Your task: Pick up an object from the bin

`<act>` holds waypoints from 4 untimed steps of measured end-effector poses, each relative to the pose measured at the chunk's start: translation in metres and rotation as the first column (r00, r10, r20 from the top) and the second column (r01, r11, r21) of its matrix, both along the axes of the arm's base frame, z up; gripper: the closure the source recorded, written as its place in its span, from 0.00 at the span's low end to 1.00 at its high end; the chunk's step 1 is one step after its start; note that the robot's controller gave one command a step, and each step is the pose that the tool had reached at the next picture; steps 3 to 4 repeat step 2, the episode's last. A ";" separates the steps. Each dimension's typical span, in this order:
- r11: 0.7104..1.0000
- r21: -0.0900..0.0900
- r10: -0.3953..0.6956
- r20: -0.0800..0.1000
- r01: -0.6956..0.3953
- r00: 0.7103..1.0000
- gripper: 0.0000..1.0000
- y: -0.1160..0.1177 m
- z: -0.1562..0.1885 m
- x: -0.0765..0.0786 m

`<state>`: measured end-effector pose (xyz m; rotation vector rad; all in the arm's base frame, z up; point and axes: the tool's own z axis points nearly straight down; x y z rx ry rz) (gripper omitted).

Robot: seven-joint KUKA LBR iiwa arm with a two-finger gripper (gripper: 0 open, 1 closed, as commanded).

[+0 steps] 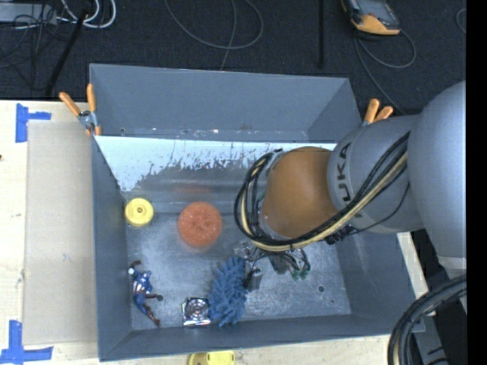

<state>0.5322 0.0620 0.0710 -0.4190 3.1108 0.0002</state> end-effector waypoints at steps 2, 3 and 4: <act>1.000 0.000 -0.023 0.002 0.023 1.000 1.00 -0.001 0.159 0.025; 1.000 0.000 -0.023 0.002 0.023 1.000 1.00 -0.001 0.159 0.025; 1.000 0.000 -0.023 0.002 0.023 1.000 1.00 -0.001 0.159 0.025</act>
Offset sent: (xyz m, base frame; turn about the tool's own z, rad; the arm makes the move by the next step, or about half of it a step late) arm 0.0234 -0.0013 0.1586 0.0216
